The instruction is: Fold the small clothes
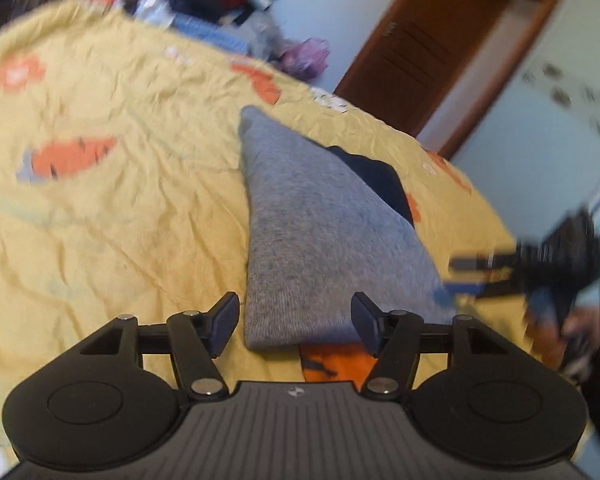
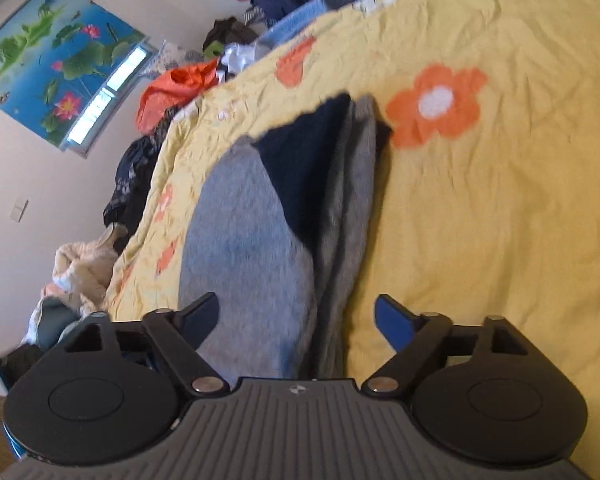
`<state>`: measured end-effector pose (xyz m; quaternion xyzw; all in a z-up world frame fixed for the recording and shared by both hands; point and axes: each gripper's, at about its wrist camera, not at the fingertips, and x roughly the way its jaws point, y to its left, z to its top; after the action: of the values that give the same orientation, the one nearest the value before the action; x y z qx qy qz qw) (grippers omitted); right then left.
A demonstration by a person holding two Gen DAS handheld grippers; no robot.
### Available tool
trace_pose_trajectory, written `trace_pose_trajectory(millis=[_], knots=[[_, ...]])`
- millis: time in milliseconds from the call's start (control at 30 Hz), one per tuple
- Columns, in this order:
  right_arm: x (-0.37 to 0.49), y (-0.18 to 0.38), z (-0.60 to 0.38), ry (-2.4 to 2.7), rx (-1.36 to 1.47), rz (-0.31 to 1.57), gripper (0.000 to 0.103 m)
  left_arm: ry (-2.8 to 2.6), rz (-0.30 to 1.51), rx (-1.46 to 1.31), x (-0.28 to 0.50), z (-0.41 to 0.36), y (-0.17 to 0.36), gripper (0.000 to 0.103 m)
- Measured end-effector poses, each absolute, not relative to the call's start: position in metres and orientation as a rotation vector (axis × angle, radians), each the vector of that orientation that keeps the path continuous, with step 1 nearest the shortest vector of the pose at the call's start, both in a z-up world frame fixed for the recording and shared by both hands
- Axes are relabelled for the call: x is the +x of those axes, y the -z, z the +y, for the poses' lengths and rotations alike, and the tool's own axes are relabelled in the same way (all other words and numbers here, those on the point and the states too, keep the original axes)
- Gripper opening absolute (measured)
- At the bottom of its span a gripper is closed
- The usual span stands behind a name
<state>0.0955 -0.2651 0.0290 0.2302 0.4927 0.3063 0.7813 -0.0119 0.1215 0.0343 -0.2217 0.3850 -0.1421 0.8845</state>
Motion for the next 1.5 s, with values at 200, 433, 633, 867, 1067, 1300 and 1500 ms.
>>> trace_pose_trajectory(millis=[200, 433, 633, 867, 1067, 1300, 1500], knots=[[0.088, -0.021, -0.24, -0.696, 0.493, 1.101, 0.079, 0.308, 0.91, -0.541, 0.023, 0.103, -0.012, 0.043], [0.079, -0.016, -0.224, -0.708, 0.443, 1.102, 0.022, 0.293, 0.923, -0.515, 0.024, 0.097, -0.025, 0.015], [0.052, -0.049, -0.246, -0.826, 0.525, 1.028, 0.021, 0.378, 0.863, -0.492, -0.019, 0.097, -0.056, 0.014], [0.037, -0.014, -0.264, -0.734, 0.594, 1.103, 0.061, 0.299, 0.891, -0.462, -0.041, 0.1, -0.022, 0.033], [0.024, -0.008, -0.276, -0.745, 0.698, 1.087, 0.081, 0.325, 0.897, -0.592, -0.039, 0.108, -0.013, 0.068], [0.029, -0.003, -0.247, -0.779, 0.672, 1.144, 0.052, 0.351, 0.943, -0.577, -0.033, 0.09, -0.008, 0.018], [0.003, -0.009, -0.245, -0.811, 0.584, 1.132, 0.024, 0.389, 0.893, -0.557, -0.061, 0.094, -0.031, 0.015]])
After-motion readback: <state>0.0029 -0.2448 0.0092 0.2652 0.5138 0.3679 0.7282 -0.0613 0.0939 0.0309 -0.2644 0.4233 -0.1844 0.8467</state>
